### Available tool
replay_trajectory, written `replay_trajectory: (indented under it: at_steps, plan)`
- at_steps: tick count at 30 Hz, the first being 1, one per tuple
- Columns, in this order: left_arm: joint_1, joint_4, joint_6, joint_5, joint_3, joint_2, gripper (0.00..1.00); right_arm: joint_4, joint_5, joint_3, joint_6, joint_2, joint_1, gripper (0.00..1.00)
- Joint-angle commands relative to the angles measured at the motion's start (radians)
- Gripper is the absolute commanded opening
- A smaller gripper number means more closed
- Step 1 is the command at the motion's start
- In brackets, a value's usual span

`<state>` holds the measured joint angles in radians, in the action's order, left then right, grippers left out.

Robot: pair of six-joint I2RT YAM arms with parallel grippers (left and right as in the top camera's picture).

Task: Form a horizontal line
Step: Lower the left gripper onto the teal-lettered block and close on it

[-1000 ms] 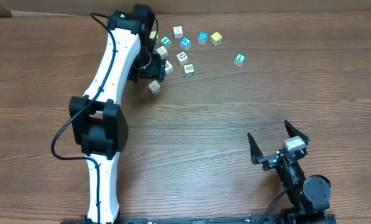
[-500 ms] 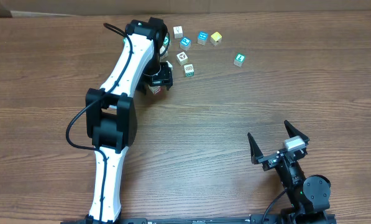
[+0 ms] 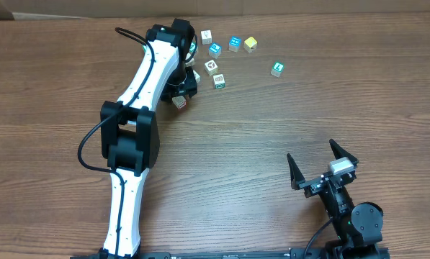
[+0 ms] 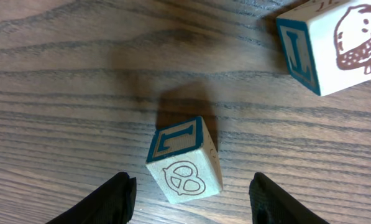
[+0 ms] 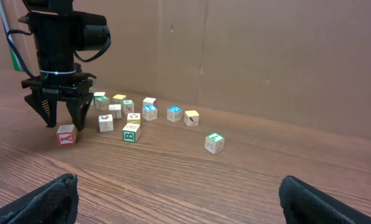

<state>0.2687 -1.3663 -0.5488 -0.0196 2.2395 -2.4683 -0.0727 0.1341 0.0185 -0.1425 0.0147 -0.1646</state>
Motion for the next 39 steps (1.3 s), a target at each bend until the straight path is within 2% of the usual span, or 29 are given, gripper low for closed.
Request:
replay_trajectory:
  at_steps: [1,6,9,16,22,28,32,36,39]
  plan:
    - [0.01,-0.002,-0.021,-0.017,0.012,-0.014,0.57,0.003,0.002,-0.011,0.0,-0.012,-0.005,1.0]
    - [0.013,-0.002,-0.021,-0.017,0.012,-0.014,0.56,0.003,0.002,-0.011,0.0,-0.012,-0.005,1.0]
    - [0.016,-0.008,-0.021,-0.017,0.008,-0.014,0.47,0.003,0.002,-0.011,0.0,-0.012,-0.005,1.0]
    - [0.021,0.017,-0.029,-0.043,-0.024,-0.014,0.51,0.003,0.002,-0.011,0.0,-0.012,-0.005,1.0]
    - [0.019,0.033,-0.038,-0.055,-0.041,-0.014,0.47,0.003,0.002,-0.011,0.0,-0.012,-0.005,1.0]
    - [0.02,0.069,-0.043,-0.069,-0.092,-0.014,0.48,0.003,0.002,-0.011,0.0,-0.012,-0.005,1.0]
    - [0.018,0.085,-0.043,-0.069,-0.103,-0.014,0.39,0.003,0.002,-0.011,0.0,-0.012,-0.005,1.0]
    - [0.018,0.093,-0.041,-0.069,-0.103,-0.014,0.43,0.003,0.002,-0.011,0.0,-0.012,-0.005,1.0]
    - [0.018,0.108,-0.01,-0.069,-0.102,-0.013,0.5,0.003,0.002,-0.011,0.0,-0.012,-0.005,1.0]
